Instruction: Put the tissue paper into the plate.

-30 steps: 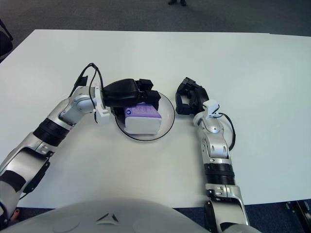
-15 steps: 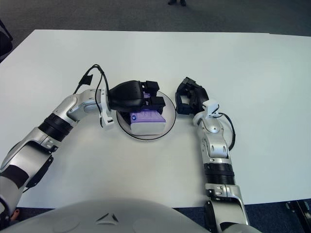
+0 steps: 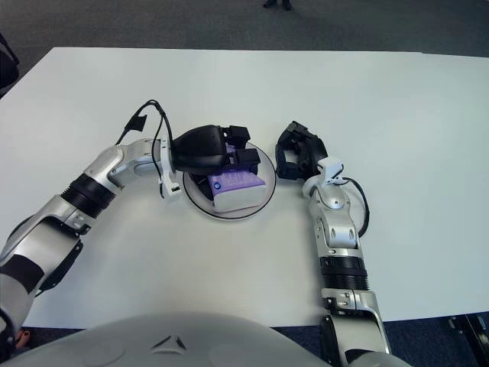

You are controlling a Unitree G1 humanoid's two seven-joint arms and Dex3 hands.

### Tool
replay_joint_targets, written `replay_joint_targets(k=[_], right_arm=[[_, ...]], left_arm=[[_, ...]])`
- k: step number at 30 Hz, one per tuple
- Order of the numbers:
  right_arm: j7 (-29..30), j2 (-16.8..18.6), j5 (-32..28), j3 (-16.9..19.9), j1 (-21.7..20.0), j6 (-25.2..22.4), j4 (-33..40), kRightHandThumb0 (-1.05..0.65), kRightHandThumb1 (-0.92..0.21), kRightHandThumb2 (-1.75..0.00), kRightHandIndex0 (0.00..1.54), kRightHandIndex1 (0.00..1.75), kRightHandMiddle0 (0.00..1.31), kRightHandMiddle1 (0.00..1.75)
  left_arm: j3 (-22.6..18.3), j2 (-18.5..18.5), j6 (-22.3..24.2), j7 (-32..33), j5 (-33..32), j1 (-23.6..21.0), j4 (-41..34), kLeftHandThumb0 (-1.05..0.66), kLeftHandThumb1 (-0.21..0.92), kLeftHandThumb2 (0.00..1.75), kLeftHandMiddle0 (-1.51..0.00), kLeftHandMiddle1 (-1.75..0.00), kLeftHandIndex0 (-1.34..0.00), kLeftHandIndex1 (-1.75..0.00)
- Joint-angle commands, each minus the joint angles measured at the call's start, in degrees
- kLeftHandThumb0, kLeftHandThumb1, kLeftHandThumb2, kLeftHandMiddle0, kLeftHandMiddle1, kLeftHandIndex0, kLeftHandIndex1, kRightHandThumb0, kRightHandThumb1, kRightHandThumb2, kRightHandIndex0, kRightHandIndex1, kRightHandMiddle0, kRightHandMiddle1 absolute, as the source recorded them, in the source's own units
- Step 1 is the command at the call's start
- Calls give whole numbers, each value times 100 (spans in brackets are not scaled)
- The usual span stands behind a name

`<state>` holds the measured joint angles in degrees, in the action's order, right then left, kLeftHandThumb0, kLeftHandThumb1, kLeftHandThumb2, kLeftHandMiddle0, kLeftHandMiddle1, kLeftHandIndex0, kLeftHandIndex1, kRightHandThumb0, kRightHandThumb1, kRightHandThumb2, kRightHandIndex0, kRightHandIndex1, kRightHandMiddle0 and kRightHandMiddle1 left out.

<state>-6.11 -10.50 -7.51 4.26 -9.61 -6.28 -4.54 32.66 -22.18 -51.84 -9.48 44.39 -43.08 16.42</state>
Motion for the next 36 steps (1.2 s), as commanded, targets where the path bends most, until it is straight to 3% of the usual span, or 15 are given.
replay_joint_targets(k=[1,8,11,13,18,22,29,36], right_arm=[[17,218,112,-172,764,-517,-713,-47,-34,-129,117,175,60,175],[47,146,168,-231,759,-677,-572,-48,-31,-133,122,175,62,175],[85,129,209,-265,763,-716,-512,-49,-29,-135,125,175,64,175],[92,122,220,-279,765,-740,-483,-50,-28,-136,127,175,64,175],[87,106,266,-307,751,-796,-476,-50,-26,-138,127,175,66,175],[-2,5,333,-297,627,-619,-891,-50,-26,-139,127,175,66,175],[-114,-114,344,-355,608,-708,-855,-50,-26,-139,125,175,66,175],[-80,-77,303,-308,648,-615,-842,-50,-28,-136,122,175,64,175]], left_arm=[[382,-329,154,-1213,-162,-6,-188,-89,91,67,-33,-175,-1,-100],[457,-464,138,-1671,-407,-58,-275,-98,92,77,-9,-170,0,-77],[403,-544,26,-1627,-447,-50,-316,-101,92,79,-5,-150,0,-72],[393,-568,10,-1641,-495,-50,-334,-103,92,79,-2,-117,0,-68],[367,-631,-14,-1801,-836,-63,-336,-105,92,83,0,-78,0,-59],[330,-678,1,-1988,-1218,-53,-354,-105,92,83,0,-64,0,-54],[116,-685,-5,-2019,-1724,35,-302,-105,92,82,0,-50,0,-46],[33,-650,-105,-2081,-1934,27,-131,-105,92,79,0,-24,0,-23]])
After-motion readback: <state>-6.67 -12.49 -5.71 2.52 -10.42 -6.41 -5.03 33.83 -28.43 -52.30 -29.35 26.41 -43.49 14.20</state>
